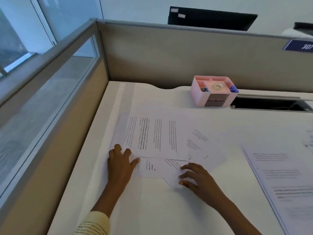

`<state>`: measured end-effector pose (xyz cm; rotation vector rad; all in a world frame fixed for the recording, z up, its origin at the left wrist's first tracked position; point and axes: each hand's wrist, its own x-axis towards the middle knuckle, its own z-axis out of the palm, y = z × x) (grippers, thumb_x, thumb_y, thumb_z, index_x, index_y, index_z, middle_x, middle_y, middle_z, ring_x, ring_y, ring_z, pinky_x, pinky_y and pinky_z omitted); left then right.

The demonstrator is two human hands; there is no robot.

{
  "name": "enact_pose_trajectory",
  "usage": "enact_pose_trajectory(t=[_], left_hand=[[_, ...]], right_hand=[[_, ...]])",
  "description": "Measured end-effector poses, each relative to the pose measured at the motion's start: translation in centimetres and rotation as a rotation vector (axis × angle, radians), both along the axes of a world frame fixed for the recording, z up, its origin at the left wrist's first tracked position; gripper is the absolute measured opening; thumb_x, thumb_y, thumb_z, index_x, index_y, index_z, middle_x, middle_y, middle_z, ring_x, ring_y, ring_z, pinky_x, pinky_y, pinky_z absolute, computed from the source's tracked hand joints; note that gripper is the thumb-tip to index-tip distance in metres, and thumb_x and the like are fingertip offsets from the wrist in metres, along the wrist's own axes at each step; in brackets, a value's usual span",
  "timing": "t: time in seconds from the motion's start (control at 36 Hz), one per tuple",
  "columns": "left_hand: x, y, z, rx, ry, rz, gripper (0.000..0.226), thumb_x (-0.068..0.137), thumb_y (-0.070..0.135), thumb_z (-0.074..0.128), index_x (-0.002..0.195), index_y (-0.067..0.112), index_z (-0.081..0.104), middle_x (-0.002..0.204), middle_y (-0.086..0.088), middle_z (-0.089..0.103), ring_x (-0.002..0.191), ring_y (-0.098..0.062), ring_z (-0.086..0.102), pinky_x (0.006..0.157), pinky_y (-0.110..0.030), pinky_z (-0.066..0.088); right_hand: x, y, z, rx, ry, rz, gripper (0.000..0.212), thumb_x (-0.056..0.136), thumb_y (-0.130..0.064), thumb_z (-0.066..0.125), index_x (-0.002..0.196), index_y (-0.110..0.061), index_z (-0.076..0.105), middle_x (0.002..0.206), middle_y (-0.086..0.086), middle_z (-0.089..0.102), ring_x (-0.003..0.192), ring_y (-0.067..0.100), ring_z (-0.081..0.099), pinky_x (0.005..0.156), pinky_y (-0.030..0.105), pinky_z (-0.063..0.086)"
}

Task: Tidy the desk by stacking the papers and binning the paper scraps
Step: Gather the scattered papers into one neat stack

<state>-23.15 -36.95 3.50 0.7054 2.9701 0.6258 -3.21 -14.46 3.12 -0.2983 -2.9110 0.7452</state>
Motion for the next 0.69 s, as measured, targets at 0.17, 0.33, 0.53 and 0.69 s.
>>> enact_pose_trajectory(t=[0.17,0.33,0.53,0.69], left_hand=[[1.9,-0.7,-0.5,-0.127,0.104,-0.092,0.031,0.075,0.034,0.081,0.057,0.015,0.064,0.072,-0.004,0.059,0.070,-0.026,0.057,0.065,-0.038,0.038],[2.0,-0.5,1.0,-0.096,-0.013,-0.187,0.060,0.077,0.053,0.071,0.127,0.024,0.057,0.132,-0.008,0.052,0.123,-0.031,0.044,0.091,-0.045,0.031],[1.3,-0.3,3.1,-0.344,-0.108,-0.214,0.082,0.081,0.074,0.044,0.145,0.024,0.031,0.142,-0.001,0.044,0.137,-0.023,0.026,0.104,-0.042,0.018],[1.6,-0.2,3.2,-0.315,0.000,-0.161,0.075,0.069,0.072,0.063,0.123,0.022,0.054,0.122,-0.003,0.049,0.112,-0.022,0.043,0.084,-0.033,0.029]], right_hand=[[1.6,2.8,1.2,-0.082,0.020,-0.169,0.054,0.080,-0.072,0.045,0.082,-0.025,0.071,0.102,-0.017,0.066,0.101,0.000,0.057,0.085,0.021,0.045],[0.0,3.5,2.0,0.027,0.016,-0.305,0.013,0.082,-0.024,0.072,0.094,-0.019,0.072,0.103,-0.003,0.066,0.092,0.017,0.064,0.075,0.025,0.048],[-1.5,0.1,2.9,0.195,-0.287,-0.709,0.075,0.073,-0.066,0.063,0.127,-0.017,0.047,0.115,0.011,0.050,0.104,0.028,0.051,0.079,0.036,0.045],[-1.6,0.7,2.6,0.089,-0.390,-0.679,0.096,0.063,-0.065,0.073,0.136,-0.016,0.033,0.122,0.011,0.042,0.111,0.028,0.045,0.086,0.037,0.043]])
